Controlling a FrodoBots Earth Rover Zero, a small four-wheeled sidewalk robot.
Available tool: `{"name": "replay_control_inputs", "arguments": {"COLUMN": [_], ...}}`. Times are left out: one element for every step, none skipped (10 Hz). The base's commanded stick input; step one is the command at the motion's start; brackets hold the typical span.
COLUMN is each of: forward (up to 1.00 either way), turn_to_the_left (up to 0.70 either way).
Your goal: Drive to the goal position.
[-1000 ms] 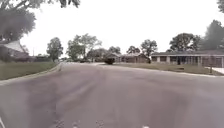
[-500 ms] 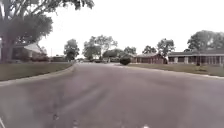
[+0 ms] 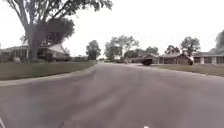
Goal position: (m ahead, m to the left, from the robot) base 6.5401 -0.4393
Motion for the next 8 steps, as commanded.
{"name": "replay_control_inputs", "arguments": {"forward": [0.70, 0.70, 0.70, 0.70, 0.70, 0.70, 0.70, 0.70], "turn_to_the_left": [0.00, 0.00, 0.00, 0.00, 0.00, 0.00, 0.00, 0.00]}}
